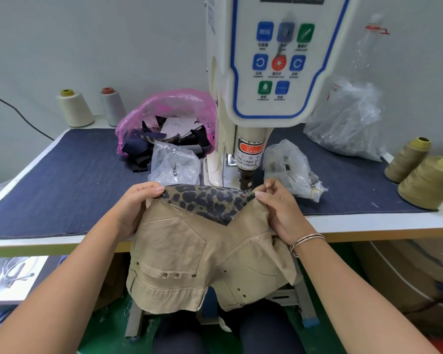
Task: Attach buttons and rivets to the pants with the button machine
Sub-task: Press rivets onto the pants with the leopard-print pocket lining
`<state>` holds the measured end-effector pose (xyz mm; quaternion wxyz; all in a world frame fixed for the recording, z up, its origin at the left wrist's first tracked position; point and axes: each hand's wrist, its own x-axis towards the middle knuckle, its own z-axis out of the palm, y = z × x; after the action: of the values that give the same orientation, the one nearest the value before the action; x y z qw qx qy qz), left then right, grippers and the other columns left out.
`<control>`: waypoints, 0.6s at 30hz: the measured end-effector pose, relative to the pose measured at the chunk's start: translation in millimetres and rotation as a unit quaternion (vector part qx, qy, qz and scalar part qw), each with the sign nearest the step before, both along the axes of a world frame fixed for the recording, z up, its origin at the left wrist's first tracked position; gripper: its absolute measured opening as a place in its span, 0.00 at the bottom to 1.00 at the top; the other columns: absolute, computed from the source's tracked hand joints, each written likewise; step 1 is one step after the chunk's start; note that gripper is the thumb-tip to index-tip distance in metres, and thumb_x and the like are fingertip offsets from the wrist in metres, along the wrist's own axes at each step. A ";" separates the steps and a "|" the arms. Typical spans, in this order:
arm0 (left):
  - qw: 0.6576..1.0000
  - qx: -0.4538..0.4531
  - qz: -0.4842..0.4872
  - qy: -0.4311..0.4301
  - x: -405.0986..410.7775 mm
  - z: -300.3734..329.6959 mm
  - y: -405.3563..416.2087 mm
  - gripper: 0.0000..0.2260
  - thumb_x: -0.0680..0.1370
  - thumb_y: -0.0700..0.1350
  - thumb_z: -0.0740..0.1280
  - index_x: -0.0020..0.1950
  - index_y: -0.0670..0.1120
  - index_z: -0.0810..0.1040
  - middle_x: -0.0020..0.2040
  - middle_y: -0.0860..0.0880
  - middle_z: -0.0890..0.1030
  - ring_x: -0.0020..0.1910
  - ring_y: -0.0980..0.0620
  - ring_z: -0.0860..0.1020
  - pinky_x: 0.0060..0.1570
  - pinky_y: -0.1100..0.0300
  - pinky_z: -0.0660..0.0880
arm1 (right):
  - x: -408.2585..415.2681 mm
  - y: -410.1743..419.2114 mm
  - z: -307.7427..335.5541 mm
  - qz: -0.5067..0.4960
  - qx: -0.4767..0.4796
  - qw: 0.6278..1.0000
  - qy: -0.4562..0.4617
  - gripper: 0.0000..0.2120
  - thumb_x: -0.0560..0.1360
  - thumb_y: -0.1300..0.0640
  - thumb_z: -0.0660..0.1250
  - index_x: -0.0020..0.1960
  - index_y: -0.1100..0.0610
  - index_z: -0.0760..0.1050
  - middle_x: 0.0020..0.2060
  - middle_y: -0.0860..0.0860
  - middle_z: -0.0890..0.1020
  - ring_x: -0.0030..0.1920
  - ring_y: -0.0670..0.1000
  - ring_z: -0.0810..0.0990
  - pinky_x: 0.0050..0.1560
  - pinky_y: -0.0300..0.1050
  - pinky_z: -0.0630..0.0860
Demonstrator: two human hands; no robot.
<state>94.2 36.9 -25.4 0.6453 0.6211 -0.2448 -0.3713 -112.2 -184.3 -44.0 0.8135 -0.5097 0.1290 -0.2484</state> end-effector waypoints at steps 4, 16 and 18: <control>1.000 0.001 -0.003 0.000 -0.2 0.5 0.9 0.07 0.69 0.47 0.67 0.32 0.45 0.75 0.34 0.47 0.77 0.33 0.51 0.77 0.36 0.59 0.73 | 0.3 0.3 0.2 -0.003 -0.006 1.000 0.007 0.12 0.74 0.71 0.62 0.45 0.55 0.66 0.35 0.47 0.77 0.34 0.44 0.74 0.37 0.37 0.75; 0.999 -0.004 -0.028 -0.020 0.7 1.0 0.5 0.09 0.70 0.47 0.67 0.29 0.49 0.76 0.31 0.50 0.77 0.31 0.54 0.77 0.33 0.62 0.74 | -3.5 3.3 4.9 0.000 -0.005 1.000 0.008 0.12 0.74 0.71 0.61 0.44 0.54 0.66 0.34 0.48 0.77 0.33 0.44 0.74 0.35 0.37 0.75; 0.998 0.003 -0.049 -0.040 0.7 3.5 0.2 0.10 0.70 0.47 0.66 0.29 0.49 0.76 0.31 0.50 0.77 0.31 0.55 0.77 0.34 0.63 0.73 | -7.6 3.2 5.5 0.008 -0.004 1.000 0.005 0.12 0.72 0.70 0.64 0.44 0.54 0.66 0.35 0.47 0.77 0.33 0.43 0.74 0.35 0.36 0.75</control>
<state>95.0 37.1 -21.9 0.6141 0.6250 -0.2992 -0.3777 -119.8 -181.1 -38.5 0.8128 -0.5151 0.1283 -0.2399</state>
